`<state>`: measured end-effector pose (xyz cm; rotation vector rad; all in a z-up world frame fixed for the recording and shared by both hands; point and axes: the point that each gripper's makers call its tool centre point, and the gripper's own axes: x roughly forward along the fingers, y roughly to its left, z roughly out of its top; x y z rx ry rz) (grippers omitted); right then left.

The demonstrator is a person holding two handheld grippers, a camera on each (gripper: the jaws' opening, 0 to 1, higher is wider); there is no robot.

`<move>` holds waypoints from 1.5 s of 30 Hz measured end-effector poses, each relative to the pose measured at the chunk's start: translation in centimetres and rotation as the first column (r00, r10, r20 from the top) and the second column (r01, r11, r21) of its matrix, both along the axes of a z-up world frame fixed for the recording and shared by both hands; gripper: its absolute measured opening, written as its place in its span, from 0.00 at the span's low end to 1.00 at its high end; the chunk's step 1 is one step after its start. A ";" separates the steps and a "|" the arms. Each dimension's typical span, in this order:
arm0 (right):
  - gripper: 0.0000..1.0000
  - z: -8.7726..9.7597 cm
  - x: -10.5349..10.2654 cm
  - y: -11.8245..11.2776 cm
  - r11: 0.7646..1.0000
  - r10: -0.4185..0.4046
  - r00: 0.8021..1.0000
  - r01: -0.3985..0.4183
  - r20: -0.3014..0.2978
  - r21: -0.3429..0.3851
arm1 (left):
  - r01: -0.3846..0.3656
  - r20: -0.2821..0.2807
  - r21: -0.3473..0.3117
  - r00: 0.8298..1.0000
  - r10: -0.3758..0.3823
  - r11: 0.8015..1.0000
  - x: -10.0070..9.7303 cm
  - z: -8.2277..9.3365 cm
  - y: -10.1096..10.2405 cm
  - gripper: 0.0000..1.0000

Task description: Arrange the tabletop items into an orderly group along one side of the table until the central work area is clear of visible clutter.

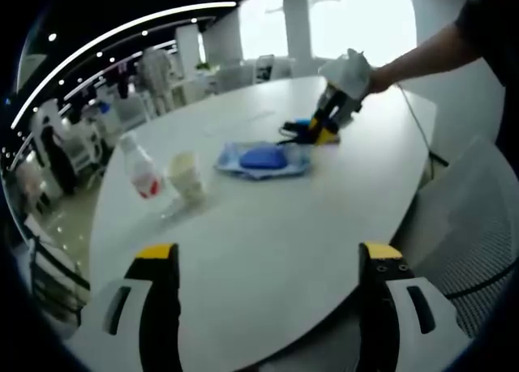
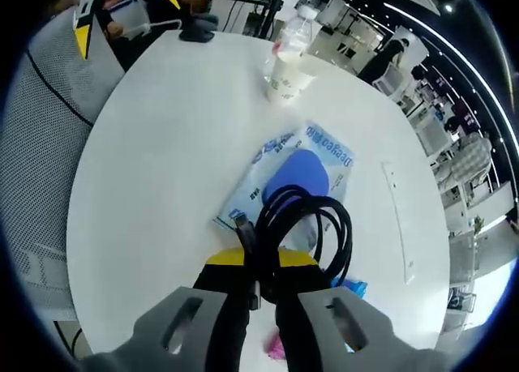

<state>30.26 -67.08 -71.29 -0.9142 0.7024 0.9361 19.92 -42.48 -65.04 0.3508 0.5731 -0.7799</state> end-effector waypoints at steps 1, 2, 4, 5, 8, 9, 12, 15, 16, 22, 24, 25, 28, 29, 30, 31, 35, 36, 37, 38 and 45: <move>0.09 0.0 0.0 0.0 1.000 0.000 1.000 0.000 0.003 0.000 | 0.000 0.000 -0.002 1.000 0.000 1.000 0.0 0.0 0.0 0.88; 0.09 0.1 0.0 -0.1 1.000 0.000 1.000 0.000 0.006 0.000 | 0.000 0.000 -0.002 1.000 0.000 1.000 0.0 0.0 0.0 0.88; 0.09 0.5 0.0 0.0 1.000 -0.001 1.000 0.001 0.011 0.005 | 0.000 0.000 -0.002 1.000 0.000 1.000 0.0 0.0 0.0 0.88; 0.09 0.5 0.0 -0.1 1.000 0.000 1.000 0.000 0.012 0.006 | 0.001 0.000 -0.002 1.000 -0.001 1.000 0.0 0.0 0.0 0.88; 0.09 0.7 0.0 -0.2 1.000 -0.001 1.000 0.001 0.020 0.008 | 0.000 0.001 -0.002 1.000 0.000 1.000 0.0 0.0 0.0 0.88; 0.09 0.8 0.0 -0.2 1.000 -0.003 1.000 0.002 0.022 0.009 | 0.000 0.001 -0.003 1.000 0.000 1.000 0.0 0.1 0.0 0.88; 0.09 1.2 -0.1 -0.3 1.000 -0.005 1.000 0.005 0.030 0.013 | 0.000 0.001 -0.005 1.000 0.000 1.000 0.0 0.1 -0.1 0.88; 0.09 1.6 -0.3 -0.3 1.000 -0.009 0.999 0.008 0.036 0.017 | 0.002 0.000 -0.005 1.000 -0.002 1.000 0.0 0.1 -0.1 0.88; 0.09 1.8 -0.3 -0.4 1.000 -0.009 0.999 0.008 0.040 0.019 | 0.002 0.001 -0.005 1.000 -0.002 1.000 0.0 0.1 -0.1 0.88; 0.09 2.1 -0.4 -0.6 1.000 -0.009 0.999 0.008 0.047 0.018 | 0.001 0.001 -0.008 1.000 -0.001 1.000 0.1 0.2 -0.1 0.88; 0.09 2.1 -0.4 -0.7 1.000 -0.010 0.999 0.009 0.048 0.018 | 0.000 0.002 -0.008 1.000 0.000 1.000 0.1 0.2 -0.1 0.88; 0.09 2.2 -0.5 -0.8 1.000 -0.013 0.999 0.012 0.049 0.020 | -0.001 0.002 -0.008 1.000 0.001 1.000 0.1 0.2 0.0 0.88; 0.09 2.5 -0.7 -1.0 1.000 -0.018 0.998 0.017 0.054 0.020 | 0.001 0.003 -0.007 1.000 -0.001 1.000 0.1 0.1 0.0 0.89; 0.09 2.6 -0.8 -1.1 1.000 -0.020 0.998 0.019 0.055 0.020 | 0.002 0.004 -0.007 1.000 -0.002 1.000 0.0 0.2 -0.1 0.89; 0.09 2.7 -0.9 -1.1 1.000 -0.022 0.998 0.021 0.056 0.021 | 0.003 0.002 -0.009 1.000 -0.003 1.000 0.0 0.1 -0.1 0.89; 0.09 2.8 -1.0 -1.2 1.000 -0.024 0.998 0.022 0.058 0.021 | 0.004 0.002 -0.007 1.000 -0.004 1.000 0.0 0.1 -0.1 0.89; 0.09 2.9 -1.2 -1.5 0.999 -0.031 0.998 0.030 0.060 0.020 | 0.008 -0.001 -0.008 1.000 -0.008 1.000 -0.1 0.1 -0.2 0.89; 0.09 2.9 -1.3 -1.6 0.999 -0.032 0.998 0.030 0.061 0.020 | 0.009 -0.001 -0.007 1.000 -0.009 1.000 -0.1 0.1 -0.2 0.89; 0.09 3.0 -1.3 -1.7 0.999 -0.032 0.998 0.031 0.062 0.019 | 0.009 -0.002 -0.007 1.000 -0.009 1.000 -0.2 0.1 -0.2 0.88; 0.09 3.0 -1.4 -1.7 0.999 -0.033 0.997 0.031 0.063 0.019 | 0.009 -0.004 -0.008 1.000 -0.009 1.000 -0.2 0.1 -0.2 0.88; 0.09 3.4 -2.2 -1.8 0.999 -0.038 0.997 0.037 0.066 0.020 | 0.000 -0.007 -0.014 1.000 0.000 1.000 -0.1 0.1 -0.1 0.88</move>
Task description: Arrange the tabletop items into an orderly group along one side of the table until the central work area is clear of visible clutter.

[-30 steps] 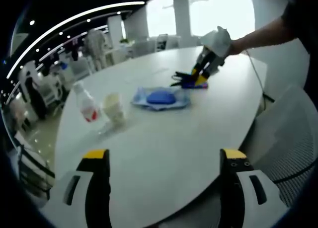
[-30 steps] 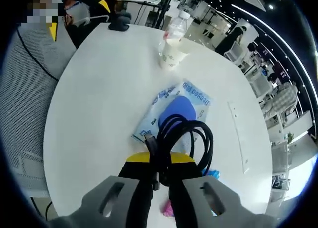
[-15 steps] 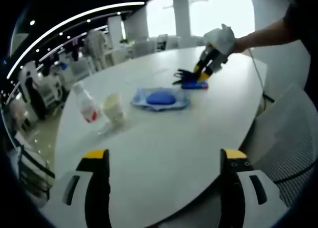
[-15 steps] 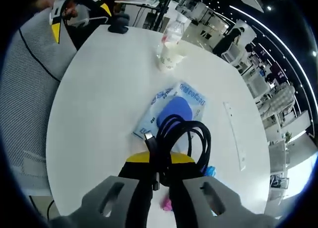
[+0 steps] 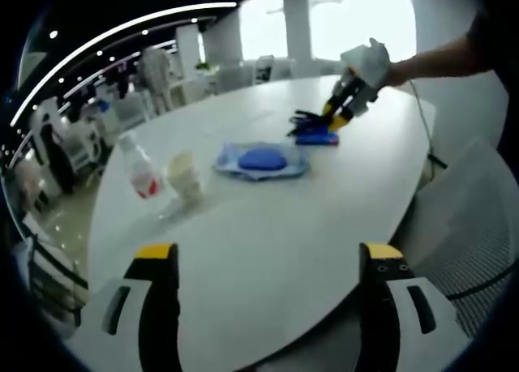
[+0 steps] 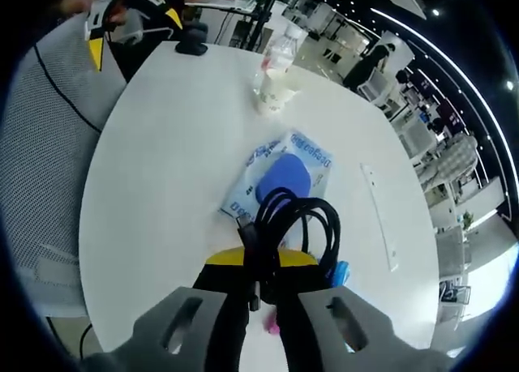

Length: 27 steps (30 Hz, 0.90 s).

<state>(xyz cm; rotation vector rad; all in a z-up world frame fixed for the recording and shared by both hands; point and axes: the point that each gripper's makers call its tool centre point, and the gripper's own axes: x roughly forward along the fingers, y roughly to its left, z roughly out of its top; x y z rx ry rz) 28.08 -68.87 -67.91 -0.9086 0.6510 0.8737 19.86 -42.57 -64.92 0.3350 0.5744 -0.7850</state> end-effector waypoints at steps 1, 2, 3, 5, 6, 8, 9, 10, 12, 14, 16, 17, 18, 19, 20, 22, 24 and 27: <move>0.09 0.0 -0.1 0.0 1.000 0.000 1.000 0.000 0.000 0.000 | -0.001 0.000 0.000 1.000 0.001 1.000 0.0 0.0 0.0 0.88; 0.09 0.0 -0.3 0.0 1.000 0.001 1.000 -0.001 0.001 -0.002 | -0.001 0.000 -0.001 1.000 0.001 1.000 0.0 0.0 0.0 0.88; 0.09 0.0 -0.4 0.0 1.000 0.001 1.000 -0.001 0.001 -0.003 | -0.002 0.000 -0.002 1.000 0.002 1.000 0.0 0.0 0.0 0.88; 0.09 0.0 -0.7 -0.1 1.000 -0.001 1.000 0.001 0.000 -0.002 | -0.003 -0.002 -0.003 1.000 0.002 1.000 0.0 0.0 0.0 0.88; 0.09 0.0 -0.8 -0.1 1.000 -0.002 1.000 0.002 -0.001 -0.002 | -0.002 -0.002 -0.003 1.000 0.002 1.000 0.0 0.0 0.0 0.88; 0.09 0.0 -1.0 -0.2 1.000 -0.003 1.000 0.003 0.000 -0.005 | 0.000 -0.003 -0.003 1.000 0.000 1.000 0.0 0.0 0.0 0.88; 0.10 -0.1 -1.1 -0.3 1.000 -0.005 1.000 0.005 -0.001 -0.005 | 0.001 -0.003 -0.002 1.000 -0.001 1.000 0.0 0.0 0.0 0.88; 0.10 -0.1 -1.1 -0.3 1.000 -0.007 1.000 0.007 -0.002 -0.004 | 0.002 -0.004 -0.002 1.000 -0.002 1.000 0.0 0.0 0.0 0.88; 0.10 -0.2 -1.3 -0.4 1.000 -0.009 1.000 0.009 -0.004 -0.006 | 0.002 -0.004 -0.002 1.000 -0.002 1.000 0.0 0.0 0.0 0.88; 0.10 -0.2 -1.5 -0.5 1.000 -0.009 1.000 0.009 -0.005 -0.007 | 0.003 -0.004 -0.002 1.000 -0.003 1.000 0.0 0.0 0.0 0.88; 0.10 -0.3 -1.7 -0.6 1.000 -0.012 1.000 0.012 -0.006 -0.007 | 0.004 -0.006 -0.001 1.000 -0.004 1.000 0.0 -0.1 0.0 0.88; 0.10 -0.3 -1.8 -0.6 1.000 -0.014 1.000 0.014 -0.008 -0.007 | 0.004 -0.006 -0.001 1.000 -0.004 1.000 0.0 -0.1 0.0 0.88; 0.10 -0.4 -1.9 -0.7 1.000 -0.016 1.000 0.016 -0.009 -0.007 | 0.004 -0.004 -0.001 1.000 -0.004 1.000 0.0 -0.1 0.0 0.88; 0.10 -0.5 -2.1 -0.7 1.000 -0.016 1.000 0.016 -0.011 -0.008 | 0.004 -0.004 -0.002 1.000 -0.004 1.000 0.0 0.0 0.0 0.88; 0.10 -0.6 -2.2 -0.6 1.000 -0.016 1.000 0.016 -0.012 -0.009 | 0.004 -0.003 -0.003 1.000 -0.004 1.000 0.0 0.0 -0.1 0.88; 0.10 -0.8 -2.6 -0.5 1.000 -0.015 1.000 0.015 -0.017 -0.007 | 0.004 -0.004 -0.002 1.000 -0.004 1.000 0.0 -0.1 -0.1 0.88; 0.10 -1.0 -3.0 -0.4 1.000 -0.014 1.000 0.013 -0.021 -0.005 | 0.006 -0.004 -0.001 1.000 -0.006 1.000 0.0 -0.1 -0.1 0.88; 0.10 -1.5 -3.6 -0.3 1.000 -0.011 0.999 0.011 -0.031 -0.005 | 0.009 -0.007 0.000 1.000 -0.009 1.000 -0.1 -0.1 -0.1 0.88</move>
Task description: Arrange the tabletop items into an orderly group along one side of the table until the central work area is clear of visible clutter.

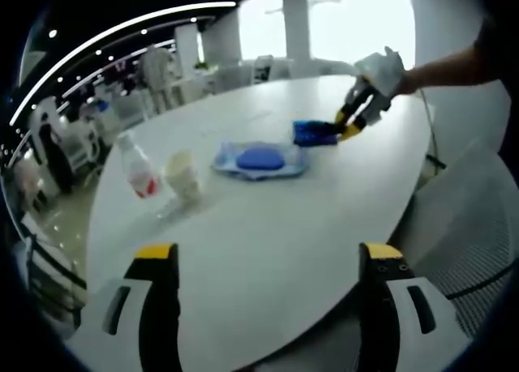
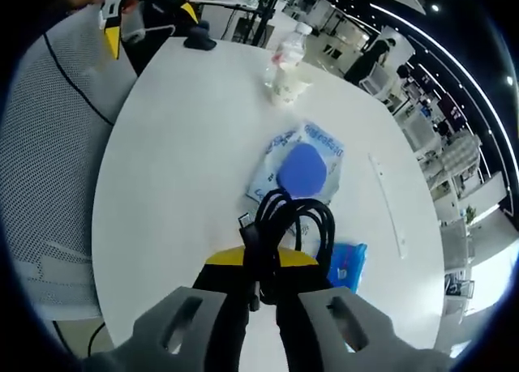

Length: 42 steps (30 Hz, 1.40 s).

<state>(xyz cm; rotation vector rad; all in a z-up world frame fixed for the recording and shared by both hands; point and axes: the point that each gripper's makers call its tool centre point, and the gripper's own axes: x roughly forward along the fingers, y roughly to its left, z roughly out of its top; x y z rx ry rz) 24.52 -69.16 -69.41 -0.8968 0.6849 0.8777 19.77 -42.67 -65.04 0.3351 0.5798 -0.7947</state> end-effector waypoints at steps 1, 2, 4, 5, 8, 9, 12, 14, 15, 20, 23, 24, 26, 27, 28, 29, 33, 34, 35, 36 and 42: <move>0.10 -0.2 -0.1 0.0 1.000 -0.001 1.000 0.001 -0.003 0.000 | 0.001 0.000 -0.001 1.000 -0.001 1.000 0.0 0.0 0.0 0.88; 0.10 -0.3 -0.3 0.0 1.000 -0.001 1.000 0.001 -0.005 0.001 | 0.001 -0.001 -0.001 1.000 -0.001 1.000 0.0 0.0 0.0 0.88; 0.10 -0.5 -0.6 0.0 1.000 -0.004 1.000 0.004 -0.010 0.002 | 0.002 -0.002 0.001 1.000 -0.002 1.000 0.0 -0.1 0.0 0.88; 0.10 -0.6 -0.7 0.0 1.000 -0.003 1.000 0.003 -0.012 0.002 | 0.003 -0.003 0.001 1.000 -0.003 1.000 -0.1 -0.1 0.0 0.88; 0.10 -0.9 -1.2 -0.1 1.000 -0.004 1.000 0.004 -0.022 0.000 | 0.005 -0.004 0.004 1.000 -0.005 1.000 -0.1 -0.1 0.0 0.88; 0.10 -1.1 -1.3 -0.2 1.000 -0.006 1.000 0.006 -0.027 -0.002 | 0.006 -0.005 0.003 1.000 -0.006 1.000 -0.1 -0.1 0.0 0.88; 0.10 -1.7 -1.7 -0.5 1.000 -0.010 0.999 0.010 -0.038 -0.011 | 0.005 -0.005 0.004 1.000 -0.005 1.000 -0.1 -0.1 0.0 0.88; 0.10 -2.2 -2.0 -0.8 1.000 -0.008 0.999 0.007 -0.045 -0.023 | 0.005 -0.006 0.004 1.000 -0.005 1.000 -0.2 -0.1 0.0 0.88; 0.10 -2.5 -2.2 -1.0 1.000 -0.008 0.999 0.006 -0.049 -0.029 | 0.005 -0.007 0.005 1.000 -0.005 1.000 -0.2 -0.1 0.0 0.88; 0.10 -3.7 -3.1 -1.6 0.999 -0.015 0.996 0.011 -0.086 -0.048 | 0.006 -0.008 0.006 1.000 -0.006 1.000 -0.2 -0.2 0.0 0.88; 0.10 -4.6 -3.6 -2.4 0.998 -0.031 0.993 0.024 -0.112 -0.056 | 0.005 -0.008 0.006 1.000 -0.005 1.000 -0.2 -0.2 0.0 0.88; 0.10 -4.8 -3.8 -2.6 0.998 -0.032 0.992 0.025 -0.119 -0.062 | 0.005 -0.008 0.006 1.000 -0.005 1.000 -0.2 -0.2 0.0 0.88; 0.10 -5.0 -3.9 -2.8 0.997 -0.034 0.992 0.026 -0.123 -0.066 | 0.006 -0.007 0.008 1.000 -0.006 1.000 -0.2 -0.2 0.0 0.88; 0.10 -5.3 -4.1 -3.2 0.997 -0.046 0.990 0.037 -0.134 -0.068 | 0.006 -0.008 0.008 1.000 -0.006 1.000 -0.2 -0.2 0.0 0.88; 0.10 -5.3 -4.1 -3.2 0.997 -0.049 0.990 0.040 -0.135 -0.069 | 0.006 -0.008 0.007 1.000 -0.006 1.000 -0.2 -0.2 0.0 0.88; 0.10 -5.5 -4.2 -3.5 0.996 -0.058 0.988 0.048 -0.143 -0.073 | 0.006 -0.008 0.008 1.000 -0.006 1.000 -0.2 -0.2 0.0 0.88; 0.10 -6.3 -4.7 -4.2 0.995 -0.073 0.983 0.060 -0.170 -0.083 | 0.009 -0.008 0.010 1.000 -0.009 1.000 -0.3 -0.2 -0.1 0.88; 0.10 -6.4 -4.7 -4.3 0.995 -0.073 0.983 0.060 -0.170 -0.085 | 0.009 -0.008 0.012 1.000 -0.009 1.000 -0.3 -0.3 -0.1 0.87; 0.10 -6.6 -4.8 -4.4 0.994 -0.072 0.982 0.057 -0.174 -0.088 | 0.010 -0.008 0.011 1.000 -0.010 1.000 -0.3 -0.2 -0.1 0.87; 0.10 -6.8 -5.0 -4.5 0.994 -0.069 0.981 0.053 -0.183 -0.091 | 0.010 -0.007 0.010 1.000 -0.010 1.000 -0.3 -0.2 -0.1 0.87; 0.11 -7.8 -5.5 -4.7 0.994 -0.072 0.974 0.052 -0.214 -0.099 | 0.009 -0.008 0.010 1.000 -0.009 1.000 -0.3 -0.2 -0.1 0.87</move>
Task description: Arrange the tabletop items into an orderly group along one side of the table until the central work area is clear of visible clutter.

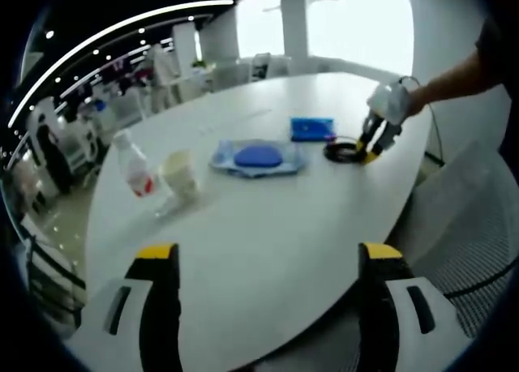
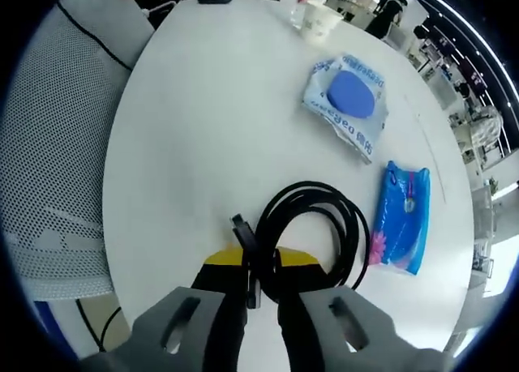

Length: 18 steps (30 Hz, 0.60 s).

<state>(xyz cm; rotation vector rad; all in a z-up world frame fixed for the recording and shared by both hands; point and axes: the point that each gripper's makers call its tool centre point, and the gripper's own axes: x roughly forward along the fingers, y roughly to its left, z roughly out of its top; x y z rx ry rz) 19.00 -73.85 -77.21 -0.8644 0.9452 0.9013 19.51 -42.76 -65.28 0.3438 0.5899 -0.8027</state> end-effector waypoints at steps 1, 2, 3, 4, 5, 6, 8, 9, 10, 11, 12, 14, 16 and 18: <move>0.11 0.0 -0.1 0.0 1.000 0.000 1.000 0.000 -0.004 0.003 | 0.000 -0.001 0.000 1.000 0.000 1.000 0.0 0.0 0.0 0.87; 0.11 0.1 0.1 0.0 1.000 -0.006 1.000 0.006 0.002 0.010 | 0.002 -0.001 0.001 1.000 -0.002 1.000 0.0 0.0 0.0 0.87; 0.11 0.1 0.1 0.0 1.000 -0.010 1.000 0.010 0.000 0.010 | 0.003 -0.001 0.002 1.000 -0.003 1.000 0.0 0.0 0.0 0.87; 0.11 0.1 0.1 0.1 1.000 -0.012 1.000 0.012 -0.006 0.015 | 0.005 -0.001 0.002 1.000 -0.005 1.000 -0.1 -0.1 -0.1 0.87; 0.11 0.1 0.1 0.1 1.000 -0.014 1.000 0.014 -0.006 0.015 | 0.007 -0.002 0.004 1.000 -0.007 1.000 -0.1 -0.1 -0.1 0.87; 0.11 0.1 0.0 0.1 1.000 -0.014 1.000 0.014 -0.010 0.015 | 0.009 -0.003 0.006 1.000 -0.009 1.000 -0.1 -0.1 -0.1 0.87; 0.11 0.1 0.0 0.1 1.000 -0.011 1.000 0.011 -0.011 0.014 | 0.013 -0.003 0.008 1.000 -0.013 1.000 -0.2 -0.1 -0.2 0.87; 0.11 0.1 -0.1 0.1 1.000 -0.017 1.000 0.017 -0.013 0.018 | 0.016 -0.005 0.007 1.000 -0.016 1.000 -0.2 -0.2 -0.2 0.87; 0.11 0.1 -0.1 0.1 1.000 -0.022 1.000 0.022 -0.014 0.020 | 0.017 -0.007 0.005 1.000 -0.017 1.000 -0.2 -0.2 -0.3 0.87; 0.12 0.1 0.0 0.1 0.999 -0.025 1.000 0.025 -0.012 0.022 | 0.017 -0.007 0.004 1.000 -0.017 1.000 -0.2 -0.2 -0.3 0.87; 0.14 0.1 0.0 0.1 0.999 -0.028 1.000 0.029 -0.007 0.025 | 0.020 -0.007 0.003 1.000 -0.020 1.000 -0.2 -0.2 -0.3 0.87; 0.17 0.3 0.0 0.1 0.999 -0.037 0.999 0.037 -0.002 0.037 | 0.040 0.008 -0.006 0.999 -0.040 0.999 -0.3 0.1 -0.8 0.87; 0.20 0.5 0.0 0.3 0.996 -0.063 0.998 0.063 -0.002 0.061 | 0.062 0.006 -0.005 0.998 -0.062 0.998 -0.6 0.1 -1.2 0.87; 0.22 0.7 0.0 0.5 0.995 -0.073 0.997 0.072 0.001 0.072 | 0.080 0.002 0.007 0.997 -0.080 0.997 -0.8 -0.1 -1.4 0.87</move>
